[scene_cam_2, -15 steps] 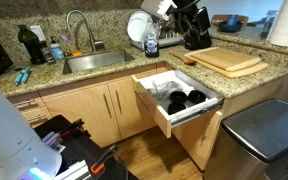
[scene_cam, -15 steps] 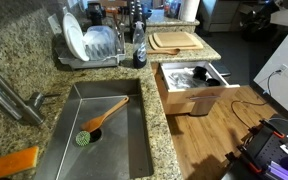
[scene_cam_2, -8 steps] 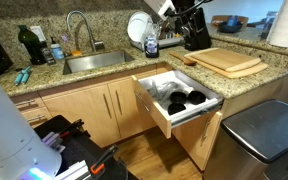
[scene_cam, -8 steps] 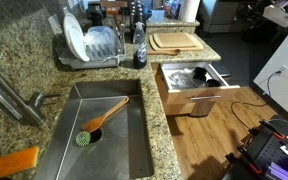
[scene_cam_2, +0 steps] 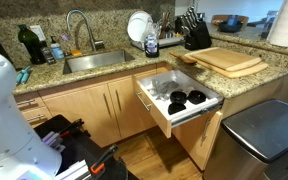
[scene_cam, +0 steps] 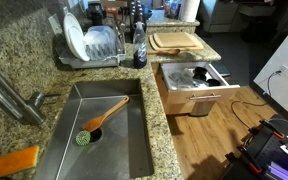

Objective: Put the wooden spoon in the drawer

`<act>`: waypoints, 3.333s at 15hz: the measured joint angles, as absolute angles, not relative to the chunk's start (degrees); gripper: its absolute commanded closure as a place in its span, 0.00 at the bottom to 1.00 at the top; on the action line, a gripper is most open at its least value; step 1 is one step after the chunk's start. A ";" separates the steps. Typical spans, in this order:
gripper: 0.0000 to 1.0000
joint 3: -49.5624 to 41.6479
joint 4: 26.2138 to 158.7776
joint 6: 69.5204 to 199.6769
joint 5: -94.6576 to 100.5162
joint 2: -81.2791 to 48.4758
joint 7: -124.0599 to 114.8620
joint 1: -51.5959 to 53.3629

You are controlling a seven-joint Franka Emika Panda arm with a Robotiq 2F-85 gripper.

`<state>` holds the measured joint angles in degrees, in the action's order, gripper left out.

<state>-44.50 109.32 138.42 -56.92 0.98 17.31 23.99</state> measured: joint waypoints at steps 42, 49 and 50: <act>0.00 -6.76 71.93 132.96 -42.53 -48.45 -26.37 -13.64; 0.00 -2.72 69.17 122.63 -42.71 -49.78 -22.31 -16.53; 0.00 -2.43 68.50 118.76 -42.57 -49.78 -21.69 -17.10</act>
<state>-2.43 68.50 118.76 -42.57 -49.78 -21.69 -17.10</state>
